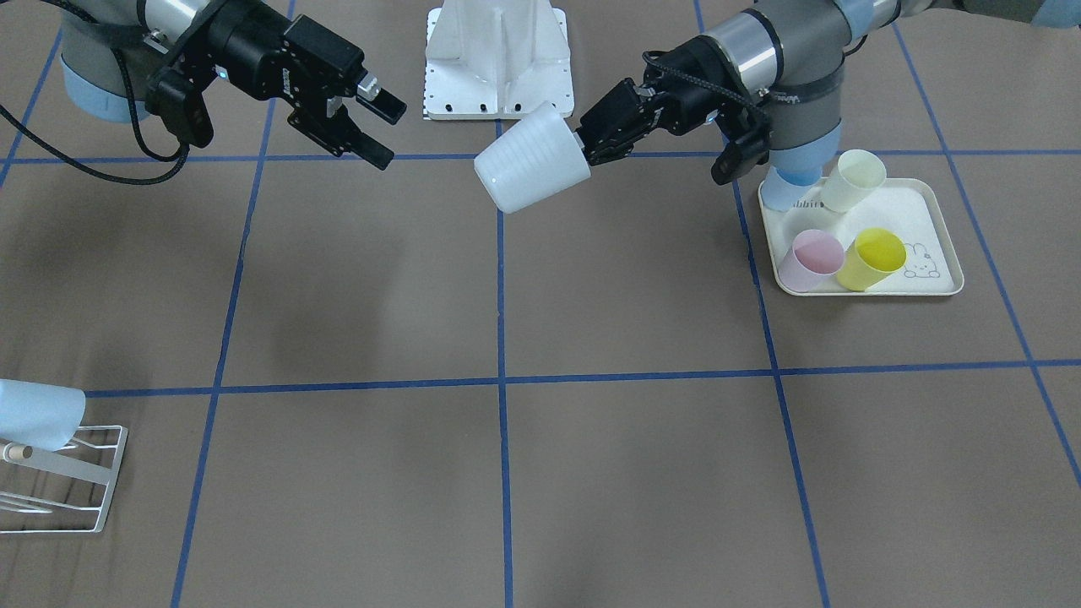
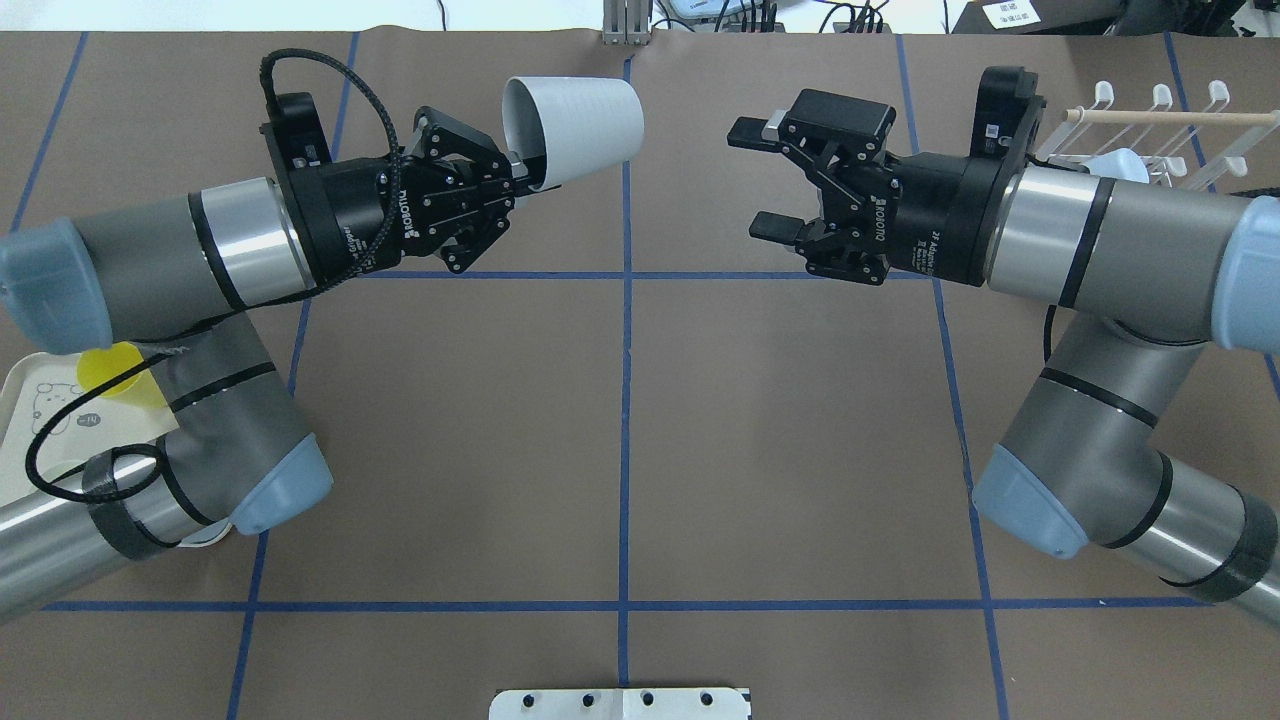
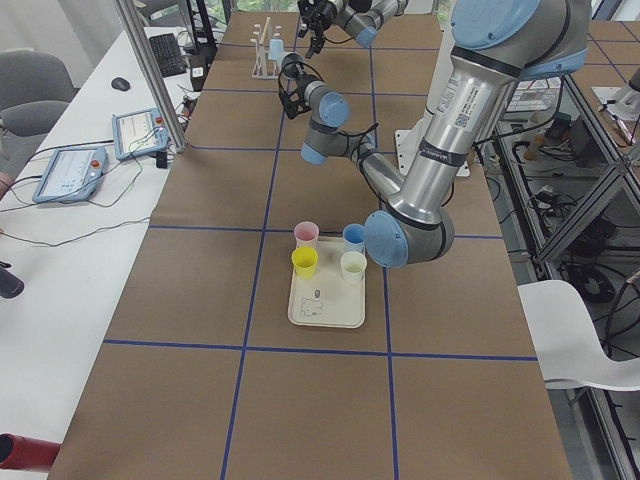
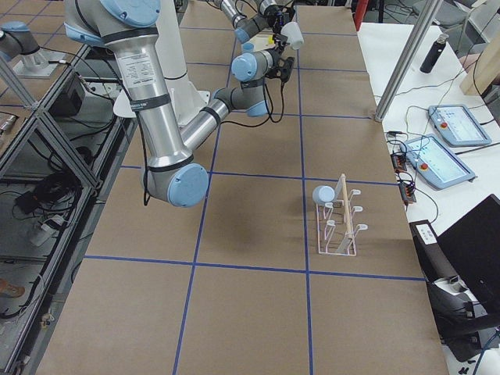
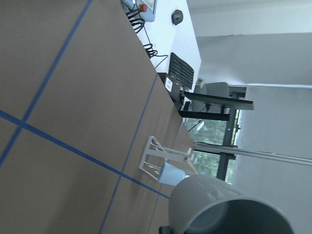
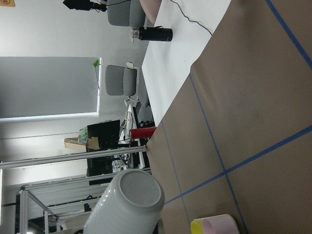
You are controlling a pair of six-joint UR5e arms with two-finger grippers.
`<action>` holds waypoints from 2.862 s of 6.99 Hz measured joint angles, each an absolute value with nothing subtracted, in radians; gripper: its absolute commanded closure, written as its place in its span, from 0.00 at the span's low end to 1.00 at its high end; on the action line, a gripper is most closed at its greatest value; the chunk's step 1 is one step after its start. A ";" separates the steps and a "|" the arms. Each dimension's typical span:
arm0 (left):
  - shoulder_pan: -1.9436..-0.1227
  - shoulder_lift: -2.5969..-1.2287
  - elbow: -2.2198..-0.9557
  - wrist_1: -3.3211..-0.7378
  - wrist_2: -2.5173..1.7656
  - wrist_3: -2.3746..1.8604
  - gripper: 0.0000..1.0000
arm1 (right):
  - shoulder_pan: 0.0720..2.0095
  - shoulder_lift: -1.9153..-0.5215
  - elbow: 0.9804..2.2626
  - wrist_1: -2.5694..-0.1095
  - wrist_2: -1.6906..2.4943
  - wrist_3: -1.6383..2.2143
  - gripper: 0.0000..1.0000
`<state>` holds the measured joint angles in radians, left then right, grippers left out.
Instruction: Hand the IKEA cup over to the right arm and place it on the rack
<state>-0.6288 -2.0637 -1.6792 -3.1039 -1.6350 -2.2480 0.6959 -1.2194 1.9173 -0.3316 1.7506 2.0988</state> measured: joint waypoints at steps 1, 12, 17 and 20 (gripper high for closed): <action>-0.591 -2.078 -1.660 -3.156 -1.569 -2.268 1.00 | 0.695 -1.205 1.916 -0.315 1.750 2.172 0.01; -0.483 -2.135 -1.633 -3.210 -1.494 -2.282 0.80 | 0.668 -1.127 1.850 -0.306 1.739 2.267 0.61; -0.487 -2.128 -1.640 -3.211 -1.494 -2.272 0.02 | 0.676 -1.126 1.854 -0.302 1.738 2.264 0.74; -0.508 -2.055 -1.638 -3.211 -1.503 -2.167 0.02 | 0.805 -1.203 1.852 -0.358 1.846 2.053 0.72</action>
<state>-0.5076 -2.0549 -1.6377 -3.2114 -1.5027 -2.1667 0.8048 -1.2032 1.8523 -0.3577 1.8462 2.0529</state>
